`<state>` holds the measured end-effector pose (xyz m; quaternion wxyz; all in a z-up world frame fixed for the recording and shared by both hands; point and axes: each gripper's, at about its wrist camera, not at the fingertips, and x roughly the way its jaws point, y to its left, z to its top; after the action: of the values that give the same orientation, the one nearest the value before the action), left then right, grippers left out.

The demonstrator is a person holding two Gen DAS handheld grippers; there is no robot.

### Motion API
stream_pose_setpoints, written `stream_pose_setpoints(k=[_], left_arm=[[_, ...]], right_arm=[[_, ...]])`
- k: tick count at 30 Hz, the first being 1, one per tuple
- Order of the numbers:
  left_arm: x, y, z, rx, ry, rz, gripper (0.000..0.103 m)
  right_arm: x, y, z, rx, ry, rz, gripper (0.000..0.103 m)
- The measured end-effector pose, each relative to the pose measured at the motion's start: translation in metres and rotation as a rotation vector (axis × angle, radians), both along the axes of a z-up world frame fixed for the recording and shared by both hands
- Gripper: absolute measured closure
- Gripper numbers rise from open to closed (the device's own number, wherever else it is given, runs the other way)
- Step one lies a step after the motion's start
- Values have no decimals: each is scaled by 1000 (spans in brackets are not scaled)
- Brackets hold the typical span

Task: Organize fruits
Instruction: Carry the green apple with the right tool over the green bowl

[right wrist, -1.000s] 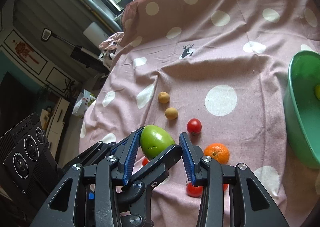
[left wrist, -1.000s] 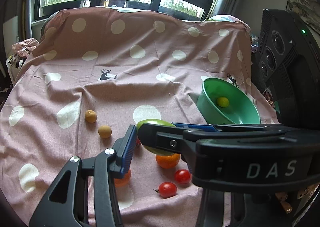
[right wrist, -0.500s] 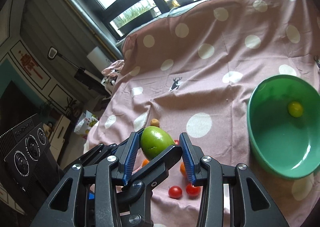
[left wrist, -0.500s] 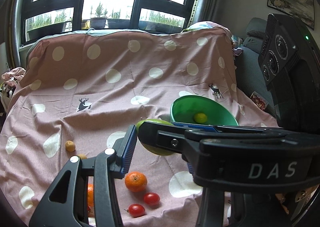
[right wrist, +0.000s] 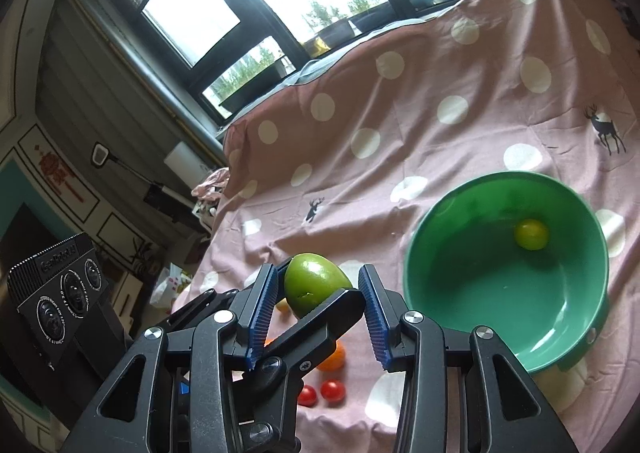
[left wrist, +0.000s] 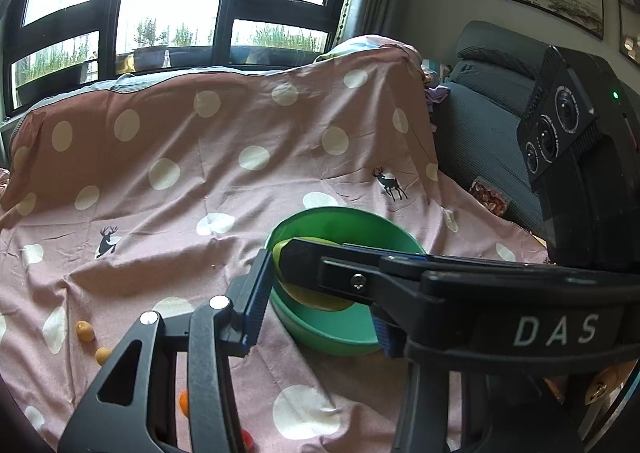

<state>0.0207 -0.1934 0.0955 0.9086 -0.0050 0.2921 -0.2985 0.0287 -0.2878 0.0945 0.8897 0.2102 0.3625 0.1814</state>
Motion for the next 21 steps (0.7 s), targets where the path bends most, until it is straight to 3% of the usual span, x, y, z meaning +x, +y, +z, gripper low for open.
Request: stream_pose_setpoints(k=[21], left_arm=[[28,-72,-39,-55,154,-126,58]], right_arm=[[5,-77,-29,-23,106,-170,59]])
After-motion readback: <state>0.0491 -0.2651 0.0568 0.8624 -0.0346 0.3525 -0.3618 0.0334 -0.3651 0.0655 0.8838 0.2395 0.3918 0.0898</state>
